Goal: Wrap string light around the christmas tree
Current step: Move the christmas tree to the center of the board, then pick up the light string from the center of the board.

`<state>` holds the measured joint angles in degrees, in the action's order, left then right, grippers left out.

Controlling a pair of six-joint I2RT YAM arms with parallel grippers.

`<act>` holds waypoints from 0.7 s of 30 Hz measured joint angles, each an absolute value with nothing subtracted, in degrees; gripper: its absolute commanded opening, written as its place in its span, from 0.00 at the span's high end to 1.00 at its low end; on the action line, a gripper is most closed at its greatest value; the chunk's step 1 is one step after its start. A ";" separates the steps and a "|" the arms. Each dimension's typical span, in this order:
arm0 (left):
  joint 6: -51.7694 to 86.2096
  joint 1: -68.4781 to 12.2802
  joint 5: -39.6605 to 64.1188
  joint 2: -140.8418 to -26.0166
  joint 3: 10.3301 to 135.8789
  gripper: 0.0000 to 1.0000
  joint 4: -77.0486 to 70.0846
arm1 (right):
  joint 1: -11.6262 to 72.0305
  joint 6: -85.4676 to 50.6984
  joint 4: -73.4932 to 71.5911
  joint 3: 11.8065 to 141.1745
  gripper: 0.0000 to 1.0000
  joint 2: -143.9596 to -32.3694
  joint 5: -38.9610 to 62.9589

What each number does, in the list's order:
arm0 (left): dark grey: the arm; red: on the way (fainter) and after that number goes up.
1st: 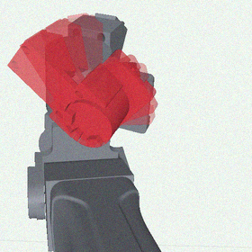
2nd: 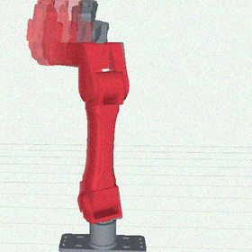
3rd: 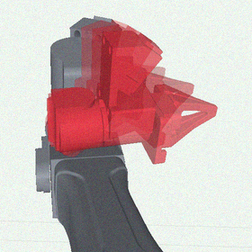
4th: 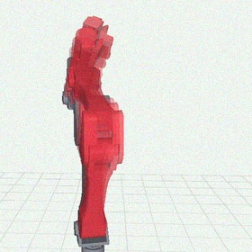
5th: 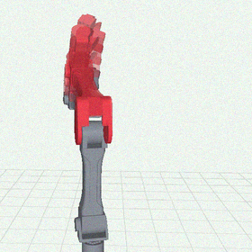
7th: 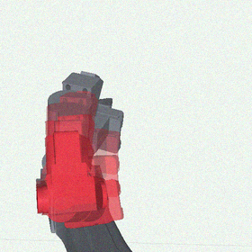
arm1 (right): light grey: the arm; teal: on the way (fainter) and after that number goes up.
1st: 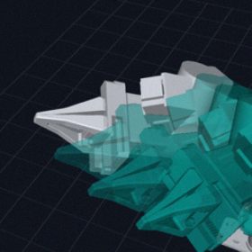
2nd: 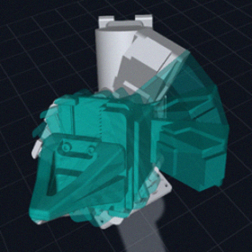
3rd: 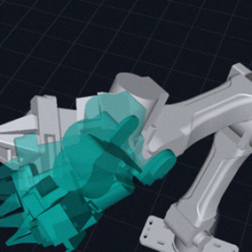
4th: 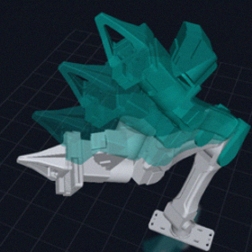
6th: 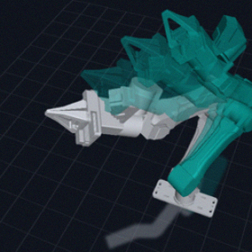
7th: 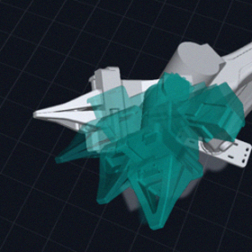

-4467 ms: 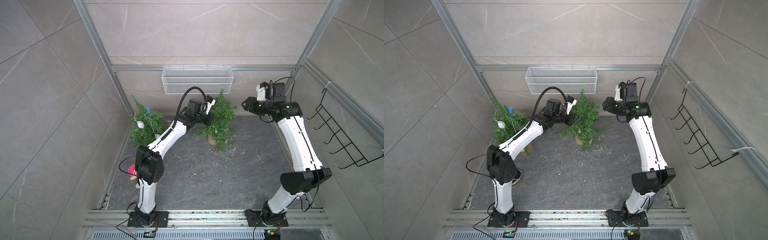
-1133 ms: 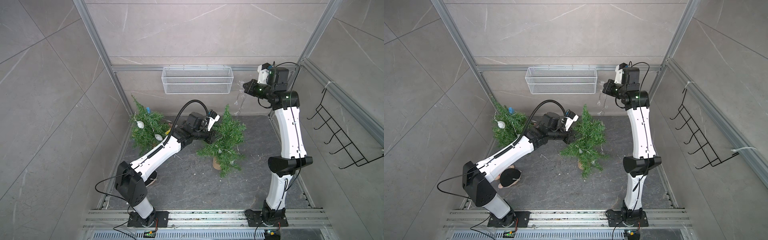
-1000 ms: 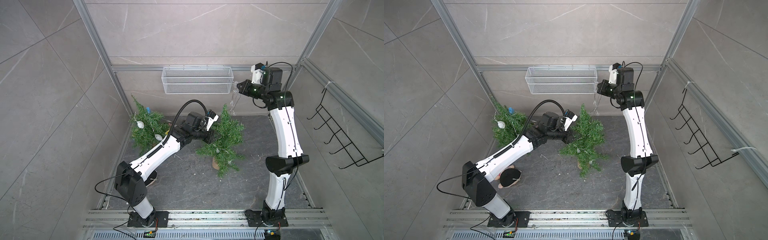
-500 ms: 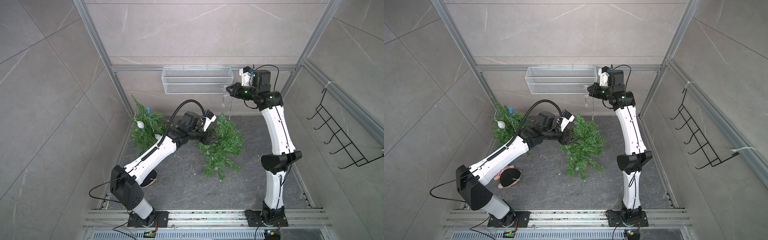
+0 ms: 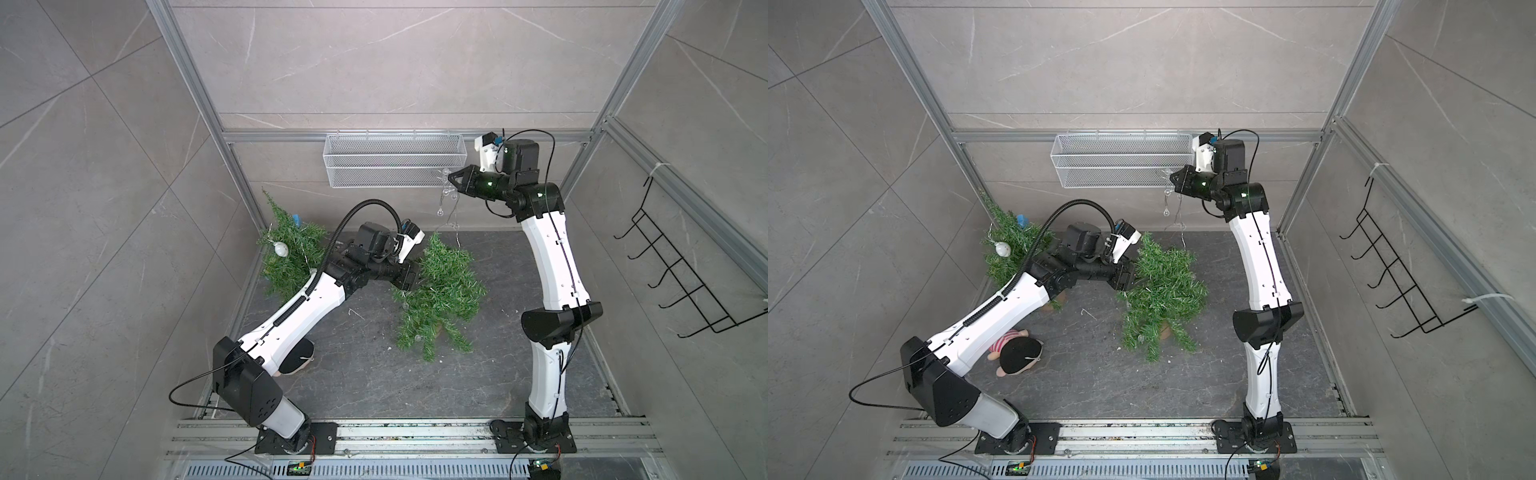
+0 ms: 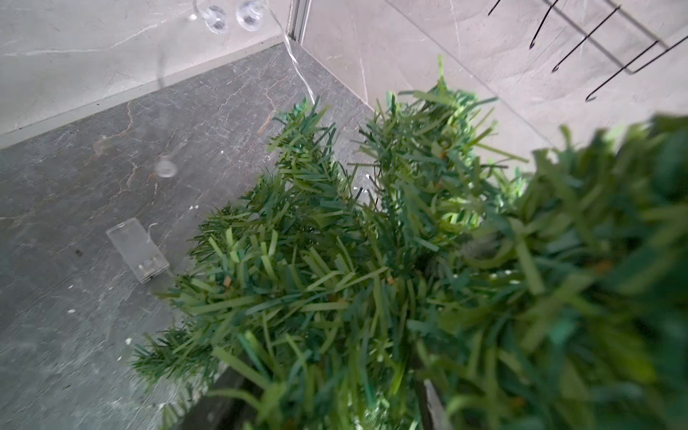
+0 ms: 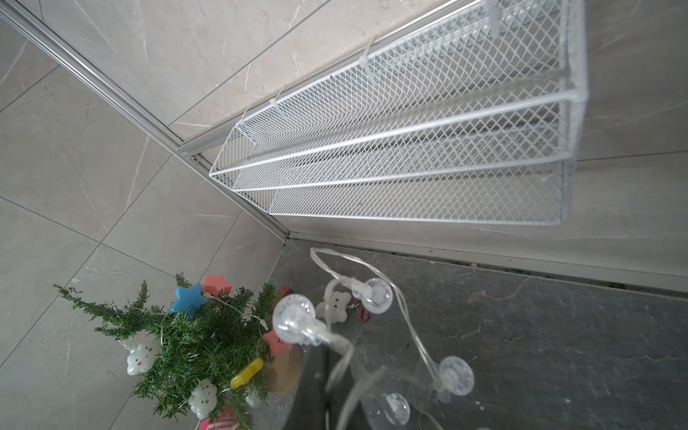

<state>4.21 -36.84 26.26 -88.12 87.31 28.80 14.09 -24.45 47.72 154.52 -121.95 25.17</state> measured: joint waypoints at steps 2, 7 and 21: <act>3.40 -36.10 25.45 -87.13 86.83 0.30 29.52 | 14.13 -24.45 47.70 154.52 1.00 -121.95 25.19; 2.04 -33.80 24.08 -84.93 86.06 0.28 30.85 | 14.26 -24.43 47.70 154.52 1.00 -121.95 25.41; 1.50 -25.39 22.94 -86.87 93.08 0.30 30.33 | 16.16 -24.47 47.09 154.69 1.00 -122.19 29.50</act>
